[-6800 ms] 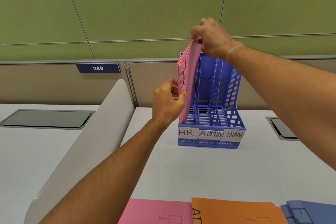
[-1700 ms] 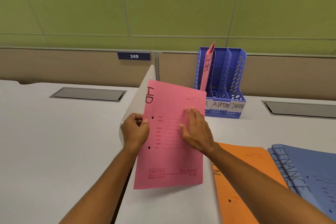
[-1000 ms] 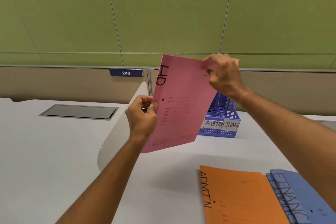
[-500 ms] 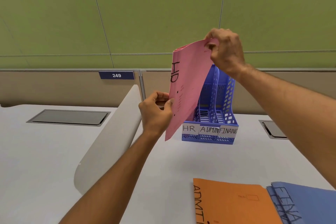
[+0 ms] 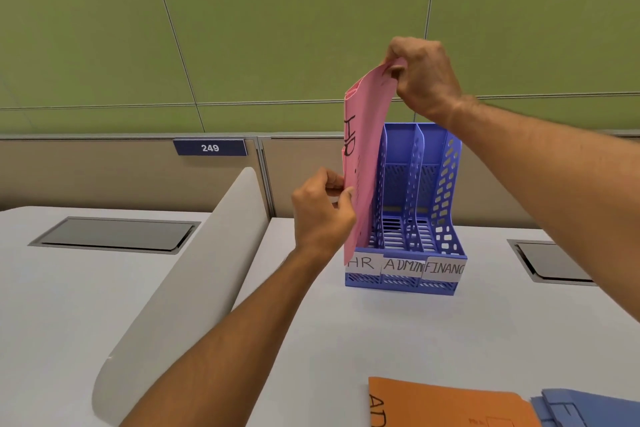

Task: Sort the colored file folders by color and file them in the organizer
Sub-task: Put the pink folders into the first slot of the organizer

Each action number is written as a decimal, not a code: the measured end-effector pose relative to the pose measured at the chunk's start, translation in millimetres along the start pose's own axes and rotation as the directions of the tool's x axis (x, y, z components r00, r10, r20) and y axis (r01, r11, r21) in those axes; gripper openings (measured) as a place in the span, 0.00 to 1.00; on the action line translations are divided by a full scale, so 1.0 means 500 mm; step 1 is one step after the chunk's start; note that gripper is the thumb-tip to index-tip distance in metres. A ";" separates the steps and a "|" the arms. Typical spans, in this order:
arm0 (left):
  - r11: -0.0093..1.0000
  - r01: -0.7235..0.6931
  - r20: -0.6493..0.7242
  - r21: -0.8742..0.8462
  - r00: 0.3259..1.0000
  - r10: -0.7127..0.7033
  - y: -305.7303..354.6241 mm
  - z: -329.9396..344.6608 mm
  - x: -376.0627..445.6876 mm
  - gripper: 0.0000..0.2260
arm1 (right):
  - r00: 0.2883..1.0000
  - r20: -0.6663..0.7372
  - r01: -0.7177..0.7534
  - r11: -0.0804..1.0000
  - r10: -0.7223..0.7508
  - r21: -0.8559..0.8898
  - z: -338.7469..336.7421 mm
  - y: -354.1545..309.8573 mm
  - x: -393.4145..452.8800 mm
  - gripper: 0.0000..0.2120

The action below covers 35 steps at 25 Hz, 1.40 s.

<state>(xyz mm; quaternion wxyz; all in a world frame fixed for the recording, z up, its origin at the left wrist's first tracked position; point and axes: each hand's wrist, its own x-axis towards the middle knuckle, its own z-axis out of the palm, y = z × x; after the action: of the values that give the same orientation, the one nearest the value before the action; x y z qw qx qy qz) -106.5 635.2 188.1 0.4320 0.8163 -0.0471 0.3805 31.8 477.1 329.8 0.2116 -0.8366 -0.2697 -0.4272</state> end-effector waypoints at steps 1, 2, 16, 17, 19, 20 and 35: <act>1.000 -0.004 -0.009 0.005 1.000 0.004 -0.004 0.011 0.011 0.06 | 1.000 0.002 0.004 1.000 -0.004 -0.002 0.005 0.008 0.009 0.07; 1.000 -0.005 -0.010 0.007 1.000 0.005 -0.009 0.022 0.022 0.06 | 1.000 0.007 0.005 1.000 -0.005 -0.007 0.009 0.015 0.018 0.08; 0.997 0.072 0.066 0.008 0.995 -0.072 -0.054 0.097 0.044 0.07 | 0.985 0.172 0.023 0.995 -0.006 -0.096 0.066 0.071 0.038 0.11; 0.996 0.084 0.080 0.009 0.993 -0.084 -0.058 0.096 0.039 0.08 | 0.980 0.201 0.018 0.995 0.003 -0.102 0.072 0.071 0.031 0.11; 0.994 0.108 0.096 -0.008 0.990 -0.107 -0.062 0.092 0.034 0.12 | 0.968 0.249 0.011 0.991 0.022 -0.131 0.084 0.068 0.014 0.12; 0.993 0.117 0.099 -0.023 0.989 -0.114 -0.062 0.090 0.033 0.14 | 0.963 0.269 0.011 0.989 0.029 -0.148 0.090 0.064 0.006 0.12; 0.949 -0.137 0.178 0.283 0.980 0.088 -0.103 0.079 0.032 0.33 | 0.828 0.545 -0.018 0.976 0.136 -0.216 0.136 0.047 -0.133 0.25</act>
<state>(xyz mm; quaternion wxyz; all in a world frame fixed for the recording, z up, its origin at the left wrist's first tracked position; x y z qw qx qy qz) -51.3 641.9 151.2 0.2782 0.8958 -0.0719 0.3390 55.2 480.8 234.7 0.0554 -0.9518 -0.2409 -0.1815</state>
